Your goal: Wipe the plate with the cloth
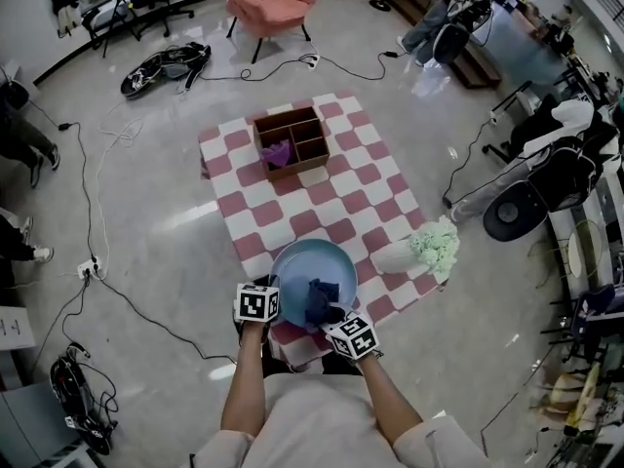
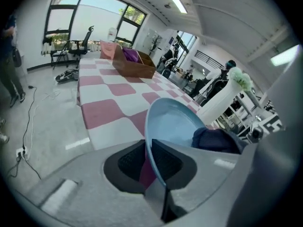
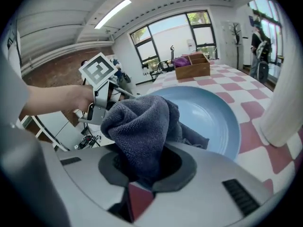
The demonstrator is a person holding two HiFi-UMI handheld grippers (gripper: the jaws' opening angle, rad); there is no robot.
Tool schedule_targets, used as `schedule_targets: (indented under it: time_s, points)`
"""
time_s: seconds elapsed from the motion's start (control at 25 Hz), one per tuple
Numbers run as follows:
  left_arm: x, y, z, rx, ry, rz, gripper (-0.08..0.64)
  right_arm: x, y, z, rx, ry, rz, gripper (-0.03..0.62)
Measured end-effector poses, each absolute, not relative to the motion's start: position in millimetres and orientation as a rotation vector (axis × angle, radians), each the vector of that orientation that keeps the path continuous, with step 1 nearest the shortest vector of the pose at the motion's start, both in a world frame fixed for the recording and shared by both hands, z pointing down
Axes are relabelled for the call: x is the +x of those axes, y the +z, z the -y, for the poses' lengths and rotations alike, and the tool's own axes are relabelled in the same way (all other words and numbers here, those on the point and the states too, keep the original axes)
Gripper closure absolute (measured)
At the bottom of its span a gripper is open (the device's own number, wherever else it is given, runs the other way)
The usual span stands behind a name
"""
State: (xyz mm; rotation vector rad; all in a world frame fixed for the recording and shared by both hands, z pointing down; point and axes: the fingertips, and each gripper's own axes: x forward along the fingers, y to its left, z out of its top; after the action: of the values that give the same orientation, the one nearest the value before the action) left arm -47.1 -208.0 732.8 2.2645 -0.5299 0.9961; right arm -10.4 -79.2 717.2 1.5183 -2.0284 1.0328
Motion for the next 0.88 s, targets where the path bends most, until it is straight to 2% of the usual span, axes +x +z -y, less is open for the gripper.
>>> schedule_targets:
  time_s: [0.24,0.36,0.64,0.88]
  points:
    - [-50,742,215,2.340,1.048,0.546,0.506,4,714,80,1.723,1.213,1.948,0.505]
    - [-52,735,225,2.375,0.948,0.598,0.497,8,704,77,1.850,1.309,1.931,0.505]
    - [-64,676,216,2.510,0.706,0.762,0.491,22,672,57,2.031,1.225,1.974,0.505]
    - [-73,645,152,2.500,0.611,0.741,0.549,31,668,49,2.106,1.289,2.000,0.505]
